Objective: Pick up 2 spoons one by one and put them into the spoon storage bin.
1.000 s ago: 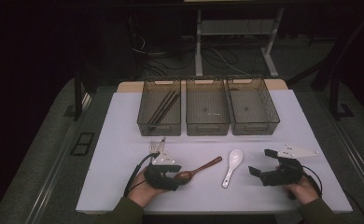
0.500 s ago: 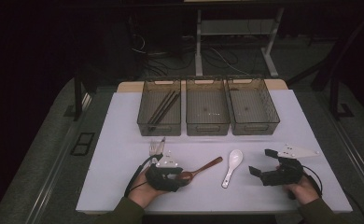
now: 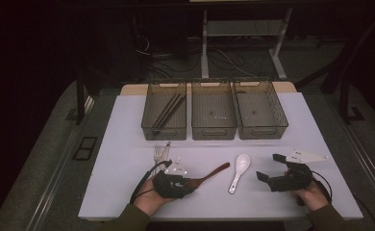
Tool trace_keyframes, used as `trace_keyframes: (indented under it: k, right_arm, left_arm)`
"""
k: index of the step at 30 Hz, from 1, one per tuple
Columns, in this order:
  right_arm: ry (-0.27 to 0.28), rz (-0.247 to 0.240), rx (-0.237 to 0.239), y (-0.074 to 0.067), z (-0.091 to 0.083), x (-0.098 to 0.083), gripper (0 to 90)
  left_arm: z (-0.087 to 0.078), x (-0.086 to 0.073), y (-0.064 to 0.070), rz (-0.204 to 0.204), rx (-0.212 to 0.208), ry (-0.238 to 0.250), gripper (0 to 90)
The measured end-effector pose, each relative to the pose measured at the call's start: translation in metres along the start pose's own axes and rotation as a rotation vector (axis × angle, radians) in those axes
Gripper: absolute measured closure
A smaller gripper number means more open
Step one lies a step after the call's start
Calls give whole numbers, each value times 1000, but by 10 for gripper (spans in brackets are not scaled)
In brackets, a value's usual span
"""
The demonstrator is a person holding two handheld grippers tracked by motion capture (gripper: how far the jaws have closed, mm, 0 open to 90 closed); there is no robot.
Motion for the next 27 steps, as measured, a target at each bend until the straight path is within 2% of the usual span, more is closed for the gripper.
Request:
trace_keyframes:
  k: [9,16,18,27]
  right_arm:
    - [0,-1,-2,0,0,0,26]
    - [-1,-1,0,0,0,0,26]
    - [0,-1,0,0,0,0,26]
    - [1,-2,2,-1,0,0,26]
  left_arm:
    - [3,3,5,21,23,-40,768]
    - [3,5,6,21,47,-51,780]
    - [2,5,5,10,54,-34,782]
    - [-12,9,2,12,94,17,788]
Point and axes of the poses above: each handheld gripper's, and its own axes: z roughly forward along the jaws, x roughly out of its top, y roughly to its right, the point moved 4 cm from there along z, roughly forward along the jaws, and after that the axes turned 14 degrees about -x, right-handed, at the moved point
